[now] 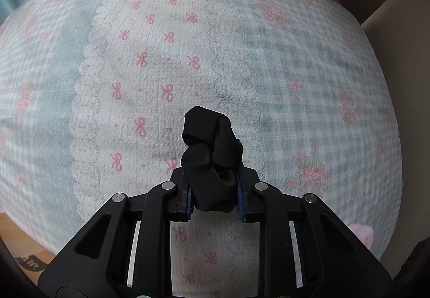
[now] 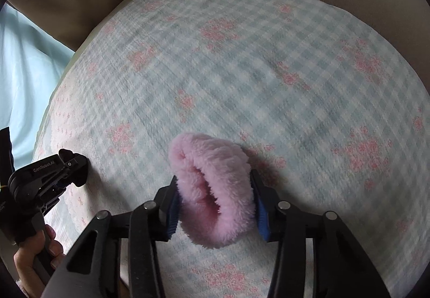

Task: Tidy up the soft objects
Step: 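Grasp the black sock with the left tool while the right tool grasps the pink scrunchie, then carry the sock and scrunchie over the box with both tools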

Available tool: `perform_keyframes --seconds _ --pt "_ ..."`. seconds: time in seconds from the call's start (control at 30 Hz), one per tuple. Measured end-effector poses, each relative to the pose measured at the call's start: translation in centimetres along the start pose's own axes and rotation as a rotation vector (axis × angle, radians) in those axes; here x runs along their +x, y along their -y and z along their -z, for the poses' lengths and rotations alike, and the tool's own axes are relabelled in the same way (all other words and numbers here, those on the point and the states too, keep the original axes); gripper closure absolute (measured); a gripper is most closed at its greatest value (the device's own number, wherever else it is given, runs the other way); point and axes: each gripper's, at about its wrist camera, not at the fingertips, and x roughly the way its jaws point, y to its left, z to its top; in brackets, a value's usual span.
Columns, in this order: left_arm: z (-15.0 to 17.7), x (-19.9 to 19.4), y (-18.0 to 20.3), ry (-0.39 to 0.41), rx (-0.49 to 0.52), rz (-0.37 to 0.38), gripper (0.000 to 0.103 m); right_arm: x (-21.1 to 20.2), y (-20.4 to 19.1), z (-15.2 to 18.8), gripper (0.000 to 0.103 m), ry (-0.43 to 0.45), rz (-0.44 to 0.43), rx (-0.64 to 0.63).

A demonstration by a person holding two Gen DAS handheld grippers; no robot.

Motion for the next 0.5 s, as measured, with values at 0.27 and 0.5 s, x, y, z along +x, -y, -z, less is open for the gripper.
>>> perform_keyframes --seconds 0.27,0.5 --pt "0.1 -2.6 1.3 0.019 0.023 0.025 0.083 -1.1 -0.3 0.1 0.067 0.013 -0.008 -0.006" --pt "1.0 -6.3 1.6 0.052 0.040 0.041 0.083 -3.4 -0.6 0.1 0.068 0.032 -0.021 -0.017"
